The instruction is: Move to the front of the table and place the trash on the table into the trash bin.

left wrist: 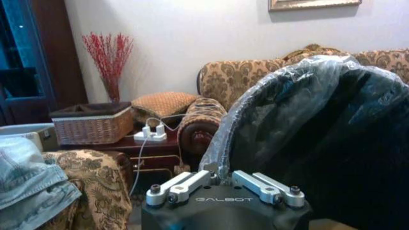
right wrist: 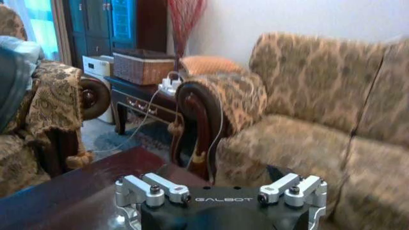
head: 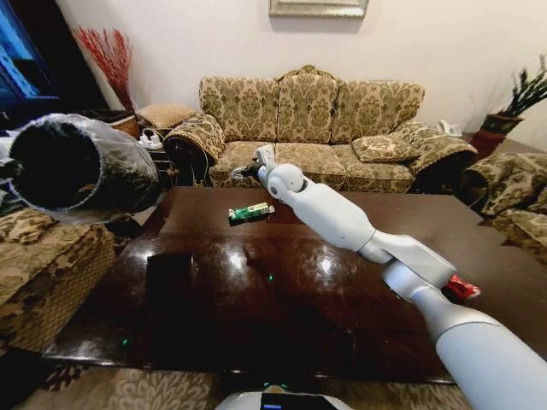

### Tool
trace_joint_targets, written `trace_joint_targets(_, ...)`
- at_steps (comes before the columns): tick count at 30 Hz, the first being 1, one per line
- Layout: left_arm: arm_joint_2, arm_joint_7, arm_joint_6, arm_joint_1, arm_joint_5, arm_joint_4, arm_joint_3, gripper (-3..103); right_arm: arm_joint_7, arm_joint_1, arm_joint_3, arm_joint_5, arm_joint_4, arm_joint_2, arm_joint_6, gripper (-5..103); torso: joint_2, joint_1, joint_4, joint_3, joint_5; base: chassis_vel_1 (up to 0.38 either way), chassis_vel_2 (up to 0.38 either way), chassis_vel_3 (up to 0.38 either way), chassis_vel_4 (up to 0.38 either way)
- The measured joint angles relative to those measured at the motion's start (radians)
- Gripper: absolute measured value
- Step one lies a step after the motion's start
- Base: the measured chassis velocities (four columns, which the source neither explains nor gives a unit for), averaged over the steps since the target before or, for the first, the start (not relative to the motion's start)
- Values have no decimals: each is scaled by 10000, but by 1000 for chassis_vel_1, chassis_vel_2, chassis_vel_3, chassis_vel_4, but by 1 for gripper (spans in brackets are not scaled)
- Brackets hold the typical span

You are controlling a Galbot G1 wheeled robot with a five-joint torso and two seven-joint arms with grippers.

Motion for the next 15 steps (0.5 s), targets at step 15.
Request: trace_joint_targets(15,-233,-123,247,77,152,-665,18,0,-1702,-519,258,253,-3089,1396,-1038,100,-1,8,-4,5,0,0,0,0,0)
